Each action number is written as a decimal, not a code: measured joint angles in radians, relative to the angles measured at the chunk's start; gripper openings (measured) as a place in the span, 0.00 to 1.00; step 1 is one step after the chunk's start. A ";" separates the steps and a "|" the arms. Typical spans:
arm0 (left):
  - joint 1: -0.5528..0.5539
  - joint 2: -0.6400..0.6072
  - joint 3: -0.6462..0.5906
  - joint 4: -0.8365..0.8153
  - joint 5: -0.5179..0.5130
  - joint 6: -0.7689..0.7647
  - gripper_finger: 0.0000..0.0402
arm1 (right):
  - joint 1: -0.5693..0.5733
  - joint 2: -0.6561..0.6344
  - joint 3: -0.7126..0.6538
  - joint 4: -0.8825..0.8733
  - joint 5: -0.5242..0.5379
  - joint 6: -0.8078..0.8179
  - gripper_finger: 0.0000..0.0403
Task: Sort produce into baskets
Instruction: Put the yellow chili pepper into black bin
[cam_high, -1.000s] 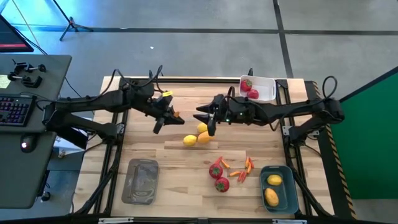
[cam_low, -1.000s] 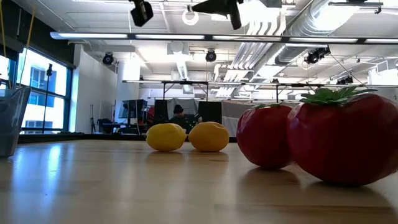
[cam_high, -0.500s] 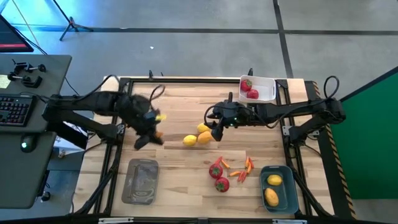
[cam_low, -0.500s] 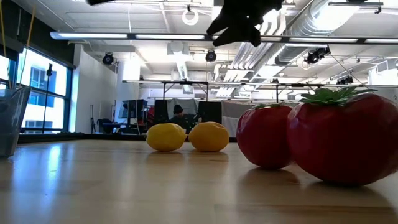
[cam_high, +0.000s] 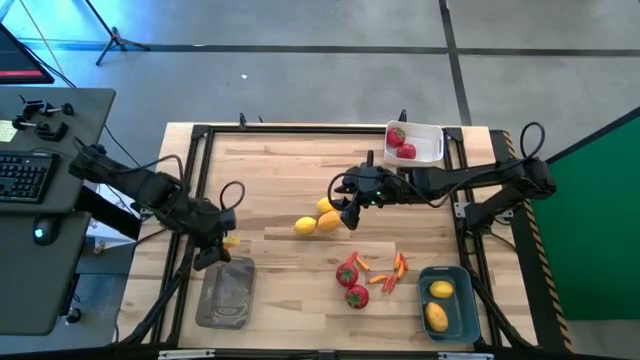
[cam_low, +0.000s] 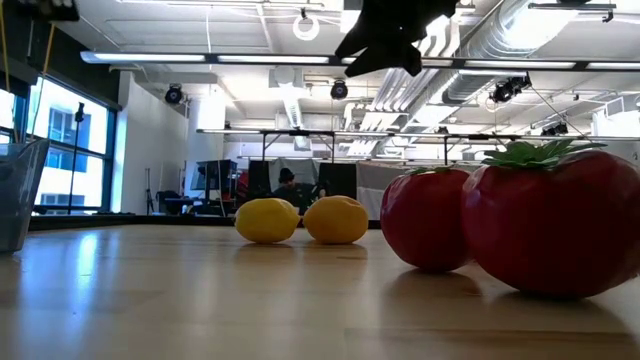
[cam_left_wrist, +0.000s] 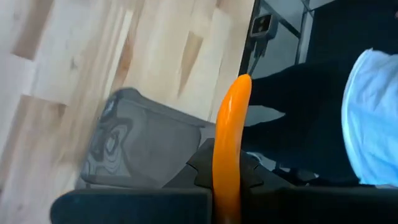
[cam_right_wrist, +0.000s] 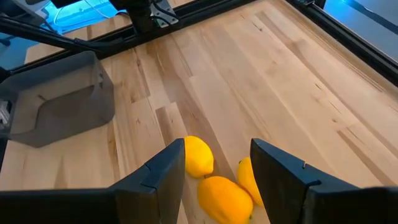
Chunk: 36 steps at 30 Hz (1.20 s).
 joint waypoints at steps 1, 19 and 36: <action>-0.015 -0.002 -0.025 0.023 0.001 -0.005 0.00 | 0.000 0.000 0.000 0.000 0.000 0.002 0.42; -0.195 0.063 -0.209 0.244 0.009 -0.049 0.00 | 0.000 0.000 0.000 -0.014 0.009 0.087 0.42; -0.267 0.207 -0.272 0.369 0.131 0.029 0.12 | 0.005 0.000 0.000 -0.036 -0.012 0.136 0.42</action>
